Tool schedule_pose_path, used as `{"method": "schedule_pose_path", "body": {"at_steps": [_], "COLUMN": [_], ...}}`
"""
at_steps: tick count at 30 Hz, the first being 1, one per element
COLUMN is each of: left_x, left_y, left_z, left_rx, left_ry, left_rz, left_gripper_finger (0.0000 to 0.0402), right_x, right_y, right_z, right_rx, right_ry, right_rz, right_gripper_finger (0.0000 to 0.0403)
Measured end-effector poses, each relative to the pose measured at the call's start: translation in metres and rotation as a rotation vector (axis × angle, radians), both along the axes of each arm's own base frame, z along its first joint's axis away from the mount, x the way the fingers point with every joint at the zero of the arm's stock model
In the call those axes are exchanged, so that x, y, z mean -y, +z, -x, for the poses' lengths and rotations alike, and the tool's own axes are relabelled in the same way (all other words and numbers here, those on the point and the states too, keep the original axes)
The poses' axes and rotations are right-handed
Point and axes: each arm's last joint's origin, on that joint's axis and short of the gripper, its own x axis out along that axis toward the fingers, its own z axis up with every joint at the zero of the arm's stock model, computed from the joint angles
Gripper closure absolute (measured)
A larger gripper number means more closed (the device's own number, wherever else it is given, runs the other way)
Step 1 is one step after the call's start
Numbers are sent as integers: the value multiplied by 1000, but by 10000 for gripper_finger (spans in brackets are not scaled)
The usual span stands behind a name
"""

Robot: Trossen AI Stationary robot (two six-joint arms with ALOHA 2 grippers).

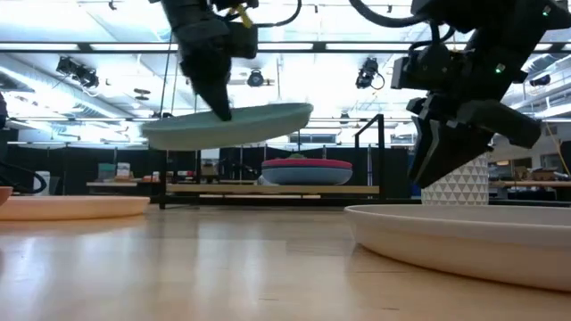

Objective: Place and stack plates onto a shelf
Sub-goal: Put the light blue plate on the shelf

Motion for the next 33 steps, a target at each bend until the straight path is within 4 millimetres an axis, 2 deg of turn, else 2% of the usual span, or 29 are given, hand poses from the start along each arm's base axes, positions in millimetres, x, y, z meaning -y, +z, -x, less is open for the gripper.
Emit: {"method": "schedule_pose_path", "body": {"at_steps": [4,8,16,21,27,33], "left_x": [-45,-93,-172,-207,-245,-263], "left_y": [20,36,54,51,40,46], "left_z": [4,17,46,40,35,44], "left_rx": [4,11,43,44,-82,-150], "left_ry": [38,39,79,122,96,72], "left_rz": [-93,-141,-194,-177,-125,-107], "left_gripper_finger": [387,387,387,387,387,387], "right_x": [-6,-10,-11,-8,-8,-10], "right_y": [0,0,1,1,1,1], "right_z": [0,1,0,-3,-3,-2], "right_rx": [21,31,38,54,56,48], "right_ry": [18,29,28,29,28,26], "right_rz": [-7,-3,-8,-9,-14,-40], "right_gripper_finger": [273,273,273,273,273,273]}}
